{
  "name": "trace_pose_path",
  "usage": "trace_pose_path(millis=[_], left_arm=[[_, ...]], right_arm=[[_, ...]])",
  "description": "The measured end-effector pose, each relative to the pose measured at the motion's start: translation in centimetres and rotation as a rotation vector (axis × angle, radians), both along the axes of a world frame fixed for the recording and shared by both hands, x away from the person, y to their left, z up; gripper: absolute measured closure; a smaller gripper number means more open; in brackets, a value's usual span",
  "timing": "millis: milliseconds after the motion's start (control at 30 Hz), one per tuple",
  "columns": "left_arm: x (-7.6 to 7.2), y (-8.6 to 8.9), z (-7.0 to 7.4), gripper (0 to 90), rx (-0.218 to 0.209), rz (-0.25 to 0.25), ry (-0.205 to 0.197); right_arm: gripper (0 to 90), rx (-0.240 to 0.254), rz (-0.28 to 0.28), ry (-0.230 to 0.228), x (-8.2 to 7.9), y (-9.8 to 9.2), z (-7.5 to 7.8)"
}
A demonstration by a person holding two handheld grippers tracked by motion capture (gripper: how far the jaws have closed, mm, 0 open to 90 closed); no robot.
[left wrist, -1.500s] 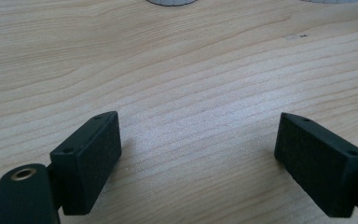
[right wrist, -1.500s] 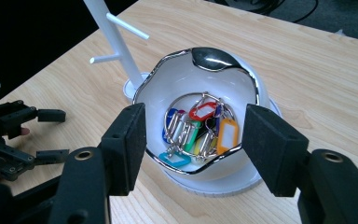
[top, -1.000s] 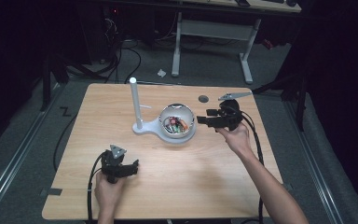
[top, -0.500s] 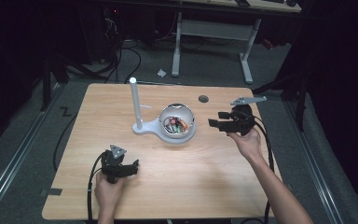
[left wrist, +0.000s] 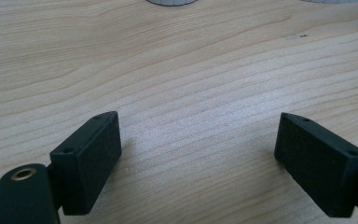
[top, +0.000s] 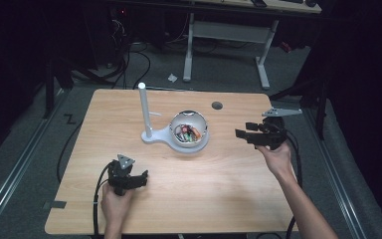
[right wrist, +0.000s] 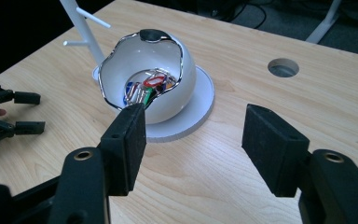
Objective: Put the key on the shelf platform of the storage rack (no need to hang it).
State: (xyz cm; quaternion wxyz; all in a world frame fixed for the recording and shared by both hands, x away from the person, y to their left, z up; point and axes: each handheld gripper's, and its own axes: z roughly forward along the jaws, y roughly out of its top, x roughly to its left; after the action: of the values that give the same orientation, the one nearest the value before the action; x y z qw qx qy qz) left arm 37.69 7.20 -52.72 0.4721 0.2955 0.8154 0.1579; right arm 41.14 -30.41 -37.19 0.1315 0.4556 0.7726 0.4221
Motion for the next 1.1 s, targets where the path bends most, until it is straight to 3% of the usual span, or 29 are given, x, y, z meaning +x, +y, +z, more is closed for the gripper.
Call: trace_pose_path(millis=[200, 433, 633, 800, 1100], left_arm=[[0.0, 0.0, 0.0, 15.0, 0.001, 0.0, 0.0], [0.0, 0.0, 0.0, 15.0, 0.0, 0.001, 0.0], [0.0, 0.0, 0.0, 15.0, 0.002, -0.001, -0.001], [0.0, 0.0, 0.0, 15.0, -0.005, 0.005, 0.002], [0.0, 0.0, 0.0, 14.9, -0.005, 0.005, 0.002]], right_arm=[[40.5, -0.017, -0.028, -0.001, -1.1, -0.9, -0.2], [41.9, -0.038, -0.047, -0.036, -2.5, -1.4, 0.4], [42.1, -0.03, -0.071, -0.021, -3.3, -2.2, -0.1], [42.7, -0.024, -0.075, -0.044, -4.0, -2.6, 0.0], [42.9, 0.007, -0.108, -0.02, -5.3, -3.7, -1.3]])
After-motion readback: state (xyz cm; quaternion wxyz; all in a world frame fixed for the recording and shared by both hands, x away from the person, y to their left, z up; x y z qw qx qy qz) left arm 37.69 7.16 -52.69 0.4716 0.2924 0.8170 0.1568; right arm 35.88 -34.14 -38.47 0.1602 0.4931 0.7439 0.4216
